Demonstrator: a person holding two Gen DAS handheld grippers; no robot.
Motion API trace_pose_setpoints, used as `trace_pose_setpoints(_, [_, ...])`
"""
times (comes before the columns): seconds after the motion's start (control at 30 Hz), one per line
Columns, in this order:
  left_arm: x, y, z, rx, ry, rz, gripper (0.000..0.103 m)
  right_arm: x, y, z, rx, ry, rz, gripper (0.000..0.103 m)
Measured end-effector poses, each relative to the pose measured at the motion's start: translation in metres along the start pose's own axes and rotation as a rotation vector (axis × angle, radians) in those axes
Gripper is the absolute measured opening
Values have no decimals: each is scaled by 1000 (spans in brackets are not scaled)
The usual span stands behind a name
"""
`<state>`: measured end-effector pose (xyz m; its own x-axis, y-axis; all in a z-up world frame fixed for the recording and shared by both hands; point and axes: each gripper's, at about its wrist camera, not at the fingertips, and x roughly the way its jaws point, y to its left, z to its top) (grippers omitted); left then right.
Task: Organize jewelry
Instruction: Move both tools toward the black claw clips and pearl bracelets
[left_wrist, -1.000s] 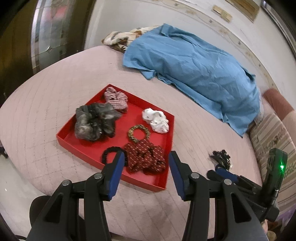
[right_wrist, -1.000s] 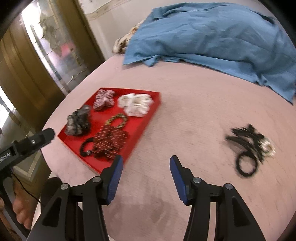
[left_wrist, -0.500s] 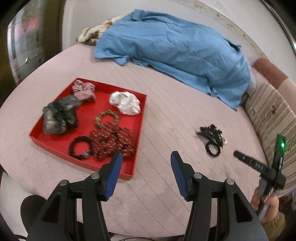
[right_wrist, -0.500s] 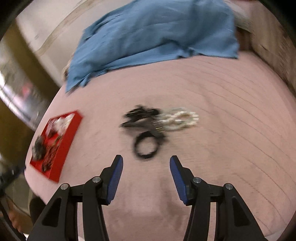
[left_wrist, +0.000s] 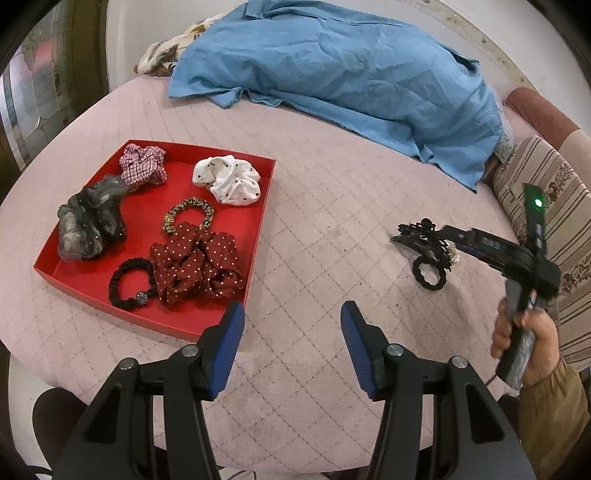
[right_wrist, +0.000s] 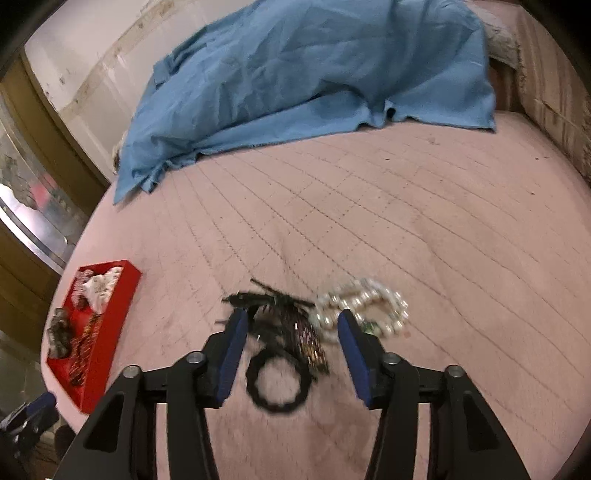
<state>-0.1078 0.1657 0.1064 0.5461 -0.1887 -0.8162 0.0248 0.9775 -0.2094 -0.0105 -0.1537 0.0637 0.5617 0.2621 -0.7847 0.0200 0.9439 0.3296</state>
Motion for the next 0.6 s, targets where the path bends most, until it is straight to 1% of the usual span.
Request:
trace_pose_setpoints(0.03, [2,1,1,-4,3,1,53,6,1,2,5,14,9,46])
trace_pose_setpoints(0.13, [6,3,2,-11,12,5,53,21,12,3,35,64,114,47])
trace_pose_setpoints(0.23, [9,2,2,-10,21,10,53,25,38,-3,-6,113,265,48])
trace_pose_setpoints(0.27, [10,1,2,-7,22,11,53,27,49,-8,-29,155,341,48])
trace_pose_setpoints(0.3, [10,0,2,-2,21,11,53,26,58,-13,-53,181,393,48])
trace_pose_setpoints(0.37, [11,-2,3,6,19,10,53,16,67,-20,-102,190,443,48])
trace_pose_setpoints(0.43, [16,-4,5,8,26,4,53,3,65,-22,-134,170,440,48])
trace_pose_setpoints(0.5, [22,-6,8,4,42,-14,53,-12,52,-22,-139,131,408,48])
trace_pose_setpoints(0.53, [26,-7,9,1,48,-26,53,-17,44,-21,-138,113,378,48])
trace_pose_setpoints(0.6, [34,-10,12,-7,61,-52,53,-25,22,-17,-127,77,290,49])
